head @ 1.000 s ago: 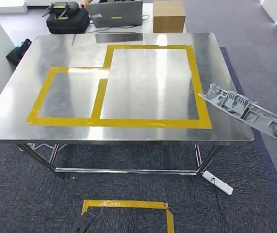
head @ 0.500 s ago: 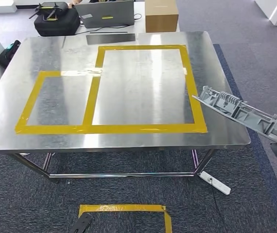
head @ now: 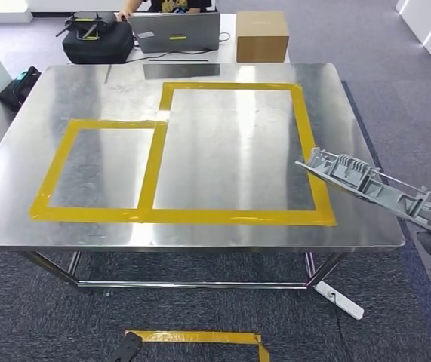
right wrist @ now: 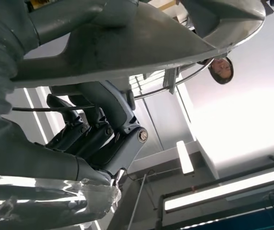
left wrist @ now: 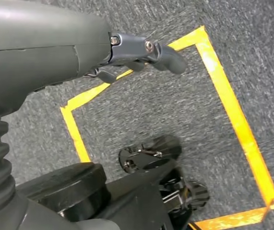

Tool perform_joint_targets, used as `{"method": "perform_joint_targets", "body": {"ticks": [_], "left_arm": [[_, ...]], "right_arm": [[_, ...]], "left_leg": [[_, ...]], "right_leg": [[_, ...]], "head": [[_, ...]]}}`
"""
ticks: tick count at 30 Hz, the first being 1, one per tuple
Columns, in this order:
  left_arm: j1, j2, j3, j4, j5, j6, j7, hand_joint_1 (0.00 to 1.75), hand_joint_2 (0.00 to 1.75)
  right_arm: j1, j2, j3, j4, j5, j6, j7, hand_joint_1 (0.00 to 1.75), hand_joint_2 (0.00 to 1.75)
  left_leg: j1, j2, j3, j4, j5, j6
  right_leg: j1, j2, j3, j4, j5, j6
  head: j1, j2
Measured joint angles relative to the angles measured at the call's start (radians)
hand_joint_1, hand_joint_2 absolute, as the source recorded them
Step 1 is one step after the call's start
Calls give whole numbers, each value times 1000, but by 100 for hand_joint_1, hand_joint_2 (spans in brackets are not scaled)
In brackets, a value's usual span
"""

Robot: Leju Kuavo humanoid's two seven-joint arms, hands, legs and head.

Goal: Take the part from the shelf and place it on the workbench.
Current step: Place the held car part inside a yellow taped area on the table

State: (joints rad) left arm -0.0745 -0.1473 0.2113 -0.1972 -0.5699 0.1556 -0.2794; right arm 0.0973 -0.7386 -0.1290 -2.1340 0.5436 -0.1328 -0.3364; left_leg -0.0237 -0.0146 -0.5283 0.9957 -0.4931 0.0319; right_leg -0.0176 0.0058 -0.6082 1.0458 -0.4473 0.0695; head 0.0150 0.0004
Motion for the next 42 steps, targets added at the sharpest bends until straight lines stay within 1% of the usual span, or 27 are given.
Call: {"method": "perform_joint_targets", "body": {"ticks": [4, 5, 7, 8, 9, 10, 11, 13, 14, 15, 19, 21, 23, 24, 25, 26, 27, 29, 30, 32, 35, 36, 38, 39, 40, 41, 42], "left_arm": [[-4, 0, 0, 0, 0, 1, -1, 0, 175], [-5, 0, 0, 0, -1, 1, -1, 0, 175], [-7, 0, 0, 0, -4, 1, -1, 0, 175], [-6, 0, 0, 0, -5, 1, -1, 0, 175], [-5, 0, 0, 0, -7, 0, -1, 0, 175], [-4, 0, 0, 0, -8, 0, -1, 0, 175], [-4, 0, 0, 0, -10, 0, -1, 0, 175], [-5, 0, 0, 0, -14, 0, -1, 0, 175], [-6, -1, 0, 0, -16, 0, -1, 0, 175], [-8, -1, 0, 0, -18, 0, -1, 0, 175], [-10, -2, 0, -1, -24, 0, -1, 0, 175], [-12, -2, 0, -1, -28, -2, -1, 0, 175], [-13, -3, 0, -1, -32, -5, -1, 0, 175], [-12, -3, 0, -1, -35, -7, -1, 0, 175], [-12, -3, 0, -1, -38, -9, 0, 0, 175], [-12, -4, 0, -1, -40, -11, 0, 0, 175], [-12, -5, 0, -1, -44, -13, 3, 0, 175], [-14, -7, 0, -1, -53, -19, 10, 0, 175], [-17, -9, -1, -1, -60, -23, 15, 0, 175], [-23, -12, -2, -1, -71, -29, 26, 0, 175], [-31, -15, -4, -3, -81, -33, 35, 0, 175], [-32, -16, -4, -3, -83, -34, 36, 0, 175], [-33, -17, -5, -3, -88, -37, 38, 0, 175], [-33, -17, -6, -3, -91, -38, 39, 0, 175], [-33, -16, -7, -3, -94, -39, 41, 0, 175], [-34, -16, -9, -3, -97, -40, 43, 0, 175], [-36, -16, -10, -3, -100, -41, 44, 0, 175]], "right_arm": [[6, -3, 0, 0, 1, 0, 1, 175, 175], [6, -4, 0, 0, 2, 0, 0, 175, 175], [7, -4, 2, 0, 2, 3, 0, 175, 175], [7, -4, 4, 1, 2, 5, -1, 175, 175], [8, -4, 8, 3, 3, 8, -1, 175, 175], [8, -4, 12, 5, 4, 11, -1, 175, 175], [9, -4, 16, 7, 6, 14, -2, 175, 175], [9, -4, 24, 13, 12, 20, -6, 175, 175], [9, -4, 29, 17, 17, 23, -9, 175, 175], [8, -3, 35, 20, 23, 26, -11, 175, 175], [2, 2, 70, 40, 52, 38, -14, 175, 175], [-14, 6, 95, 55, 63, 47, -13, 175, 175], [-36, 10, 128, 76, 79, 58, -10, 175, 175], [-46, 13, 147, 87, 89, 63, -8, 175, 175], [-57, 15, 166, 99, 101, 66, -6, 175, 175], [-70, 18, 186, 111, 113, 69, -5, 175, 175], [-87, 21, 207, 124, 126, 72, -3, 175, 175], [-132, 33, 260, 162, 151, 81, -2, 175, 175], [-156, 42, 292, 186, 164, 84, -2, 175, 175], [-196, 65, 363, 243, 187, 85, -7, 175, 175], [-232, 98, 448, 319, 210, 76, -13, 175, 175], [-244, 107, 469, 339, 213, 74, -15, 175, 175], [-271, 131, 507, 382, 216, 73, -17, 175, 175], [-281, 144, 526, 405, 218, 74, -17, 175, 175], [-290, 159, 545, 430, 222, 77, -18, 175, 175], [-301, 176, 566, 460, 227, 78, -20, 175, 175], [-319, 197, 589, 497, 232, 77, -24, 175, 175]], "left_leg": [[-1, 3, -12, 23, -21, -18], [1, 3, -34, 64, -39, -25], [9, 4, -115, 199, -83, -36], [12, 4, -159, 260, -95, -40], [15, 4, -189, 294, -89, -41], [16, 4, -201, 290, -61, -41], [17, 4, -192, 247, -15, -39], [17, 5, -149, 120, 71, -36], [16, 4, -129, 69, 87, -34], [15, 4, -118, 40, 88, -31], [16, 1, -102, 19, 68, -9], [17, 1, -90, 15, 63, 4], [12, 1, -82, 15, 54, 12], [9, 1, -76, 15, 49, 15], [7, 1, -68, 16, 43, 16], [6, 0, -57, 16, 36, 16], [4, -1, -45, 16, 29, 15], [1, -1, -28, 17, 15, 8], [1, 0, -25, 17, 11, 3], [3, 1, -25, 16, 8, -8], [6, 2, -38, 45, -11, -27], [8, 2, -62, 90, -30, -34], [16, 3, -140, 219, -75, -46], [20, 3, -175, 267, -82, -51], [23, 3, -196, 284, -70, -55], [26, 3, -198, 264, -38, -58], [30, 4, -182, 212, 8, -61]], "right_leg": [[-5, 4, 13, -16, -14, -23], [-8, 3, 18, -19, -16, -28], [-9, 2, 24, -19, -23, -33], [-10, 2, 27, -19, -27, -34], [-11, 2, 32, -19, -31, -34], [-12, 3, 40, -19, -37, -32], [-13, 4, 49, -19, -43, -30], [-14, 5, 67, -20, -58, -21], [-13, 6, 70, -20, -64, -15], [-12, 6, 70, -21, -67, -8], [-13, 3, 70, -21, -79, 12], [-11, 0, 25, 66, -115, 15], [-8, 0, -62, 205, -155, 14], [-7, 0, -97, 249, -154, 13], [-6, 0, -115, 257, -133, 12], [-5, 0, -111, 223, -93, 10], [-5, 0, -91, 158, -42, 7], [0, 0, -39, 40, 14, -2], [2, 1, -23, 8, 20, -7], [8, 4, -12, -10, 11, -18], [1, 2, -2, -20, 10, -33], [-2, 0, 1, -22, 9, -37], [-4, -2, 4, -23, 4, -43], [-4, -2, 6, -23, 1, -43], [-5, -1, 9, -23, -2, -43], [-7, 0, 13, -23, -6, -41], [-9, 2, 18, -22, -10, -37]], "head": [[-7, 0], [-9, 0], [-13, 0], [-13, 0], [-13, 0], [-14, 0], [-13, 0], [-14, 0], [-16, 0], [-15, 0], [-12, 0], [-6, 0], [-4, 0], [-5, 0], [-4, 0], [-4, 0], [-4, 0], [-5, 0], [-6, 0], [-9, 0], [-13, 0], [-16, 0], [-19, 0], [-19, 0], [-19, 0], [-20, 0], [-20, 0]]}}
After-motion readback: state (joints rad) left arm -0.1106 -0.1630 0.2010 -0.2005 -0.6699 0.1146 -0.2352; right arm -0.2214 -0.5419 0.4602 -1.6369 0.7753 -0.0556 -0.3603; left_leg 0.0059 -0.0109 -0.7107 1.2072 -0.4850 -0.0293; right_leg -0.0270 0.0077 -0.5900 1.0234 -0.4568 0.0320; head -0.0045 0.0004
